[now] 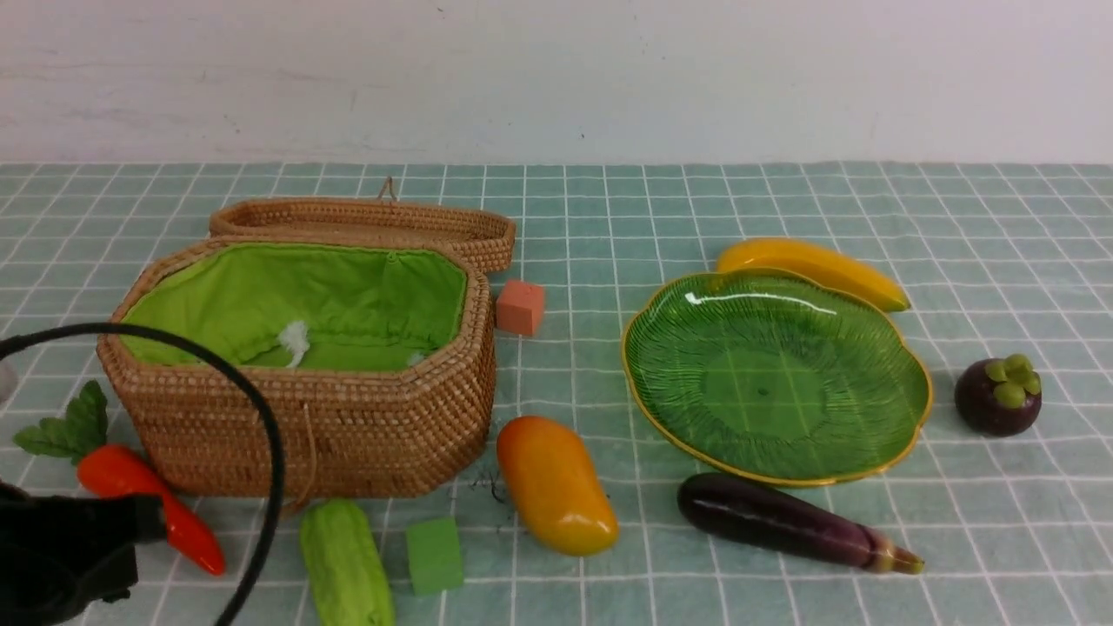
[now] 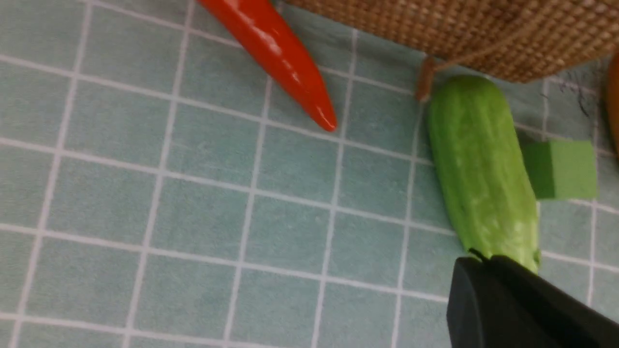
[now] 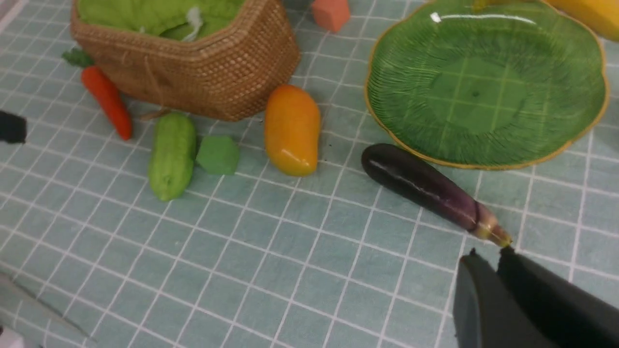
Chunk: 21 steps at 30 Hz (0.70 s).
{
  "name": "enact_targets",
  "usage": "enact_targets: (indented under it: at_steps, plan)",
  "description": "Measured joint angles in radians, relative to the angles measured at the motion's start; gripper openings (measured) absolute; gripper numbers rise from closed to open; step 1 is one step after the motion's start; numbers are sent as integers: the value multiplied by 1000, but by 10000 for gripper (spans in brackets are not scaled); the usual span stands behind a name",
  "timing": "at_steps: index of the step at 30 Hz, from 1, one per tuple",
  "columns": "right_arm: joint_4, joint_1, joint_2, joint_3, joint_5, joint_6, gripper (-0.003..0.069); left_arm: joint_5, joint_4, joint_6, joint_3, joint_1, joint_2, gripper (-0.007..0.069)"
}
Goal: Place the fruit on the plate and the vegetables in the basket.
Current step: Use the left arm to grab a carrot and put it into the left basket
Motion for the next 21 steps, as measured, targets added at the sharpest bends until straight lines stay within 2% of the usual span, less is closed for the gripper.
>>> enact_targets:
  at_steps: [3,4,6,9,12,14,17,21]
  plan:
    - [0,7,37,-35,0,-32,62,-5,28,-33,-5,84,26,-13]
    - [0,7,46,-37,1,-53,64,-9,24,-41,-4,156,43,-13]
    - [0,8,47,-37,4,-63,67,-16,-3,-39,-4,193,63,-13]
    - [0,8,47,-37,4,-86,67,-32,-63,0,-4,209,99,-13]
    - [0,8,47,-37,4,-126,71,-87,-154,91,-4,199,164,2]
    - [0,8,47,-37,4,-146,73,-135,-201,119,-4,196,207,43]
    - [0,8,47,-37,4,-161,77,-210,-266,135,-4,196,279,171]
    - [0,8,47,-37,4,-165,80,-247,-276,139,-4,196,368,312]
